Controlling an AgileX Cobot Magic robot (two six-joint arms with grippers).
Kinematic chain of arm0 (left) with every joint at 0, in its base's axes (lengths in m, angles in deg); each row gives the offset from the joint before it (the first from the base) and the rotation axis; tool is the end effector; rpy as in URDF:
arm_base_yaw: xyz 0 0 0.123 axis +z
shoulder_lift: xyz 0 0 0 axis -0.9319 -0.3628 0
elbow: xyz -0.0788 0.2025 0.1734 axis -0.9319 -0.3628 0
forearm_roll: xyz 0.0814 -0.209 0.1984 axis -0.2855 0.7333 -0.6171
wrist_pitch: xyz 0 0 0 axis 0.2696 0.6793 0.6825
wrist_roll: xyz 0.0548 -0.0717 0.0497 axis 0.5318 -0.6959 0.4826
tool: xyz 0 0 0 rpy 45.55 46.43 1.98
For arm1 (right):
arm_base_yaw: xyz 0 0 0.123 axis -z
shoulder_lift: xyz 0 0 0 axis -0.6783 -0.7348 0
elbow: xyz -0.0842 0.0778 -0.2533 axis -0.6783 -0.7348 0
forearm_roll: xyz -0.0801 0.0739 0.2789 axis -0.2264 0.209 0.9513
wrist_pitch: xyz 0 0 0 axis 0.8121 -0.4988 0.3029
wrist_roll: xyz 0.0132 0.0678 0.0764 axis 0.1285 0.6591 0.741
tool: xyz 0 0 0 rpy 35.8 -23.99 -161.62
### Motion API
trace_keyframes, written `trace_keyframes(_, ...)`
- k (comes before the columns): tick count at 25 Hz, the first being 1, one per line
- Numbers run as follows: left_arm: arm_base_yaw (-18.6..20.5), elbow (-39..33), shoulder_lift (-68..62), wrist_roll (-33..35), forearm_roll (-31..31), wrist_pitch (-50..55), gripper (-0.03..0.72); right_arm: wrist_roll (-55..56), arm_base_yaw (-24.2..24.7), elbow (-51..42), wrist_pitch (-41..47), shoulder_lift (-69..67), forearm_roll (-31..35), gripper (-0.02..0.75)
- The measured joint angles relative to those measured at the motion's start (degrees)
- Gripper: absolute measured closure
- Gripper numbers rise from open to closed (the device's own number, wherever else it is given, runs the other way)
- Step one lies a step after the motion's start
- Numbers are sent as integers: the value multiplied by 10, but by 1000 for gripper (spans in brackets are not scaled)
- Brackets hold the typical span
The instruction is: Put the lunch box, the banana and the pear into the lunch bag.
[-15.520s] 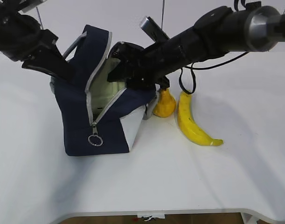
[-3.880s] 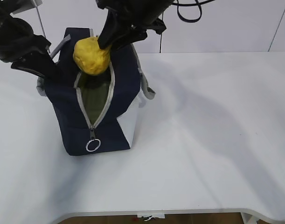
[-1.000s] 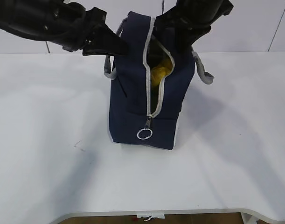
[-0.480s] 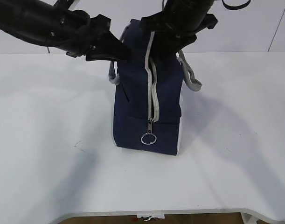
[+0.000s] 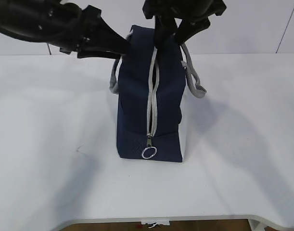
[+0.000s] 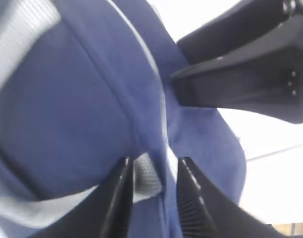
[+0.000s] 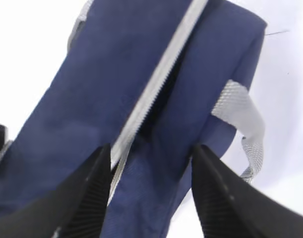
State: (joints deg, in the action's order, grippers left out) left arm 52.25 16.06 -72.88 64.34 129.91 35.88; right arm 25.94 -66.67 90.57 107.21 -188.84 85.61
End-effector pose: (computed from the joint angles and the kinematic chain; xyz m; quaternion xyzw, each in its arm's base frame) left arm 0.4016 -0.1983 0.2556 0.1975 0.8299 -0.4492 0.2654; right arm 0.4453 0.2096 0.3330 -0.1970 0.9486 0.1032 0.2252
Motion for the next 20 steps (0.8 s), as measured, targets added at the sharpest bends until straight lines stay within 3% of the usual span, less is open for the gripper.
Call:
trace_keyframes(9, 69, 0, 36, -12, -41, 151, 448, 0, 0, -13, 1, 58, 45, 335)
trace_keyframes(14, 71, 0, 51, -81, -179, 163, 447, 0, 0, -90, 1, 123, 84, 335)
trace_keyframes(20, 71, 0, 90, -215, -358, 175, 447, 0, 0, -203, 1, 192, 102, 335)
